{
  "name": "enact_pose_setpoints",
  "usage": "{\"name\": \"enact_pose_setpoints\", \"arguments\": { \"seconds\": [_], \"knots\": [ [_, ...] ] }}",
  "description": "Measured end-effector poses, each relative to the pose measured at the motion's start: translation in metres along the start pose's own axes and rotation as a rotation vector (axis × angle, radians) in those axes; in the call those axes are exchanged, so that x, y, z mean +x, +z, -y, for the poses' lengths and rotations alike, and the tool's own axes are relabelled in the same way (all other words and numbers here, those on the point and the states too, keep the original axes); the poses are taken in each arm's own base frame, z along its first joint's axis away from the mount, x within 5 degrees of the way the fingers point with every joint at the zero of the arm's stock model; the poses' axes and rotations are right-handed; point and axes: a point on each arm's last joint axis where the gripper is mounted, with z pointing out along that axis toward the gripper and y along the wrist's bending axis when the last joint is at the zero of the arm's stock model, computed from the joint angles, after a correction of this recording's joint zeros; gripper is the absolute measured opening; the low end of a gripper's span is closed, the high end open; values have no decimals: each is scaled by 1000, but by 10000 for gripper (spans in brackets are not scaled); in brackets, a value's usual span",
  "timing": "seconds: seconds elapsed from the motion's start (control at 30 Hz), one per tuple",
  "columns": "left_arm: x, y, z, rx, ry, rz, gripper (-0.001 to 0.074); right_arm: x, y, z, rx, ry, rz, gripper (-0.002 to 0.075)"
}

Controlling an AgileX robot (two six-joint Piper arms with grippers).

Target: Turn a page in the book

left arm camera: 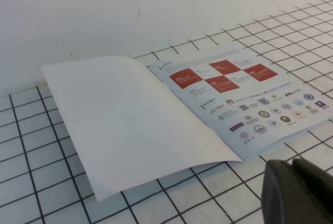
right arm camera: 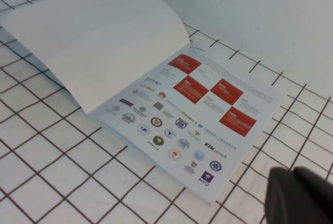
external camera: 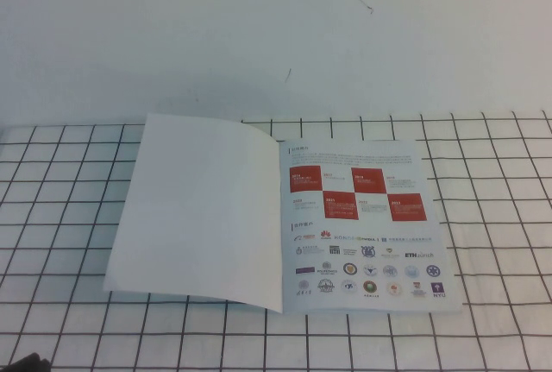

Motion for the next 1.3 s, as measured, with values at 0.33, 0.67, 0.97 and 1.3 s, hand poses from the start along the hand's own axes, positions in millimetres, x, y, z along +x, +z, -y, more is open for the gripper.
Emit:
{"name": "enact_pose_setpoints", "arguments": {
  "seconds": [0.33, 0.67, 0.97, 1.3],
  "knots": [
    [2, 1, -4, -40, 29, -1, -2, 0, 0, 0, 0, 0, 0, -2],
    [53, 24, -33, -330, -129, 54, -2, 0, 0, 0, 0, 0, 0, -2],
    [95, 31, -39, -435, -211, 11, -3, 0, 0, 0, 0, 1, 0, -2],
    [95, 30, -39, -448, -225, 15, -2, 0, 0, 0, 0, 1, 0, -2]
  ]
}}
